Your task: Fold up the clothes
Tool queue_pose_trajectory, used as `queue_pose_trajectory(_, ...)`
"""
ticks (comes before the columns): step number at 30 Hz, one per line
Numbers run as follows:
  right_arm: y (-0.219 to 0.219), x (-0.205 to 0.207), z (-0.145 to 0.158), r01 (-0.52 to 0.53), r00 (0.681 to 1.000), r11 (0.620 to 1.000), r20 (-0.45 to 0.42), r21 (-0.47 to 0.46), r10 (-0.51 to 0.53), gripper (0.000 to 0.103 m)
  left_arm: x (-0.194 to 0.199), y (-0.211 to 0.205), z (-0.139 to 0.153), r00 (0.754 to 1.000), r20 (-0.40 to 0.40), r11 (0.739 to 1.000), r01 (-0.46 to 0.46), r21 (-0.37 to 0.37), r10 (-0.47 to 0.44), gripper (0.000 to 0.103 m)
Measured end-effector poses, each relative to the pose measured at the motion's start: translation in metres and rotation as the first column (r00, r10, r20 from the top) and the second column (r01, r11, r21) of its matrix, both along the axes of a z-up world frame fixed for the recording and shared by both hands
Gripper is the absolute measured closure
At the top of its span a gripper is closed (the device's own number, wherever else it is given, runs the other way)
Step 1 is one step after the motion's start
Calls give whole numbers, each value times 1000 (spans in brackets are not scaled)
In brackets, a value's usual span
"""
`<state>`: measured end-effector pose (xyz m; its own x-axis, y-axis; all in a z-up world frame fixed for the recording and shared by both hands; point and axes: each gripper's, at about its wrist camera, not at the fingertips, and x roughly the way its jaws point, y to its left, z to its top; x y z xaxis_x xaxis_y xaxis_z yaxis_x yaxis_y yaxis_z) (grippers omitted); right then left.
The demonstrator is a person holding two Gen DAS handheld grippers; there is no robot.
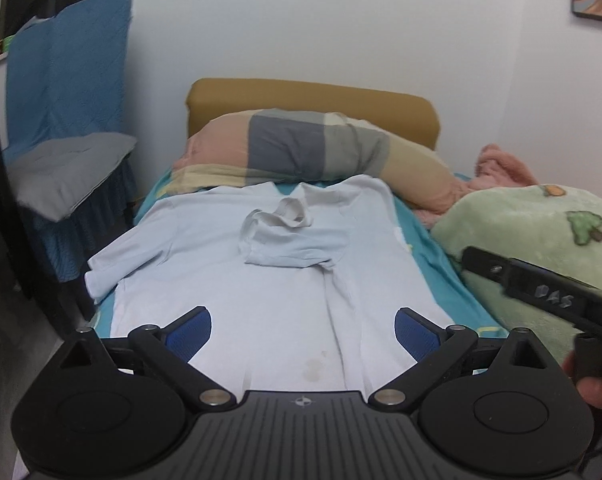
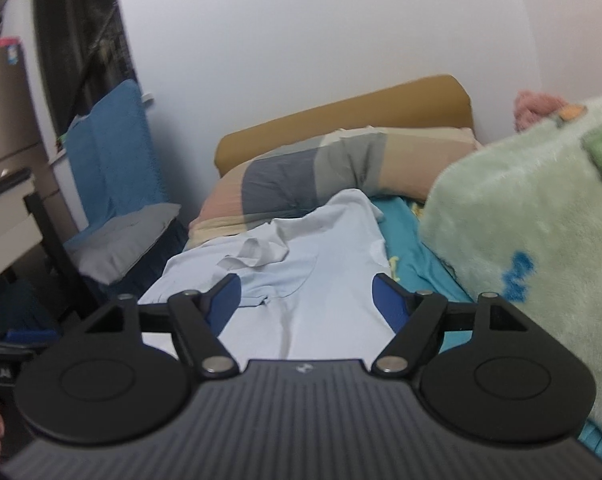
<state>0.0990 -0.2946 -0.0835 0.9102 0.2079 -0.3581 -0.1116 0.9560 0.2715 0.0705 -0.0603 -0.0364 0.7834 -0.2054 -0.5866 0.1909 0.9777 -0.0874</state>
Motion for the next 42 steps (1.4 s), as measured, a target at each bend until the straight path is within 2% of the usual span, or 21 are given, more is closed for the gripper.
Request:
queue_pose_trajectory(3, 13, 3, 1, -45, 999, 999, 2, -26, 45, 29, 0, 4, 6, 999, 29, 999, 42, -22, -41, 4)
queue_pose_trajectory(7, 27, 15, -8, -80, 996, 996, -48, -25, 79, 29, 3, 13, 5, 996, 77, 999, 36, -12, -35, 3)
queue_pose_trajectory(12, 34, 57, -22, -46, 986, 999, -164, -16, 43, 29, 20, 35, -11, 999, 19, 994, 44, -96, -43, 3)
queue_pose_trajectory(16, 46, 115, -29, -22, 979, 999, -204, 33, 29, 31, 35, 54, -26, 1000, -3, 991, 26, -135, -27, 3)
queue_pose_trajectory(20, 83, 185, -37, -53, 976, 998, -216, -46, 42, 34, 54, 74, -42, 999, -40, 984, -22, -176, 15, 3)
queue_pose_trajectory(24, 114, 241, -50, -76, 967, 995, -249, -69, 56, 35, 74, 93, -56, 995, -75, 972, -76, -221, 60, 3)
queue_pose_trajectory(26, 127, 263, -57, -82, 960, 991, -274, -105, 50, 40, 83, 103, -63, 992, -94, 965, -102, -243, 82, 3)
queue_pose_trajectory(28, 134, 283, -65, -61, 948, 985, -320, -161, 7, 63, 90, 111, -70, 988, -121, 956, -127, -266, 98, 3)
queue_pose_trajectory(30, 140, 298, -66, -42, 945, 975, -327, -219, -33, 82, 94, 119, -74, 983, -131, 947, -161, -277, 129, 3)
queue_pose_trajectory(31, 145, 303, -63, -51, 950, 969, -311, -243, -28, 87, 96, 123, -76, 980, -136, 942, -178, -283, 144, 3)
queue_pose_trajectory(33, 156, 312, -56, -67, 960, 954, -279, -291, -17, 90, 100, 132, -79, 973, -147, 932, -212, -294, 175, 3)
queue_pose_trajectory(36, 173, 326, -46, -94, 972, 923, -235, -372, 4, 91, 104, 141, -82, 966, -158, 920, -245, -305, 204, 3)
queue_pose_trajectory(40, 206, 336, -34, -161, 976, 840, -212, -518, 57, 89, 104, 143, -81, 966, -153, 925, -246, -288, 209, 3)
queue_pose_trajectory(41, 212, 337, -30, -180, 974, 829, -216, -530, 73, 86, 103, 143, -80, 967, -148, 928, -243, -281, 209, 3)
queue_pose_trajectory(42, 215, 336, -26, -199, 971, 826, -220, -527, 93, 73, 102, 142, -78, 968, -141, 931, -240, -275, 208, 3)
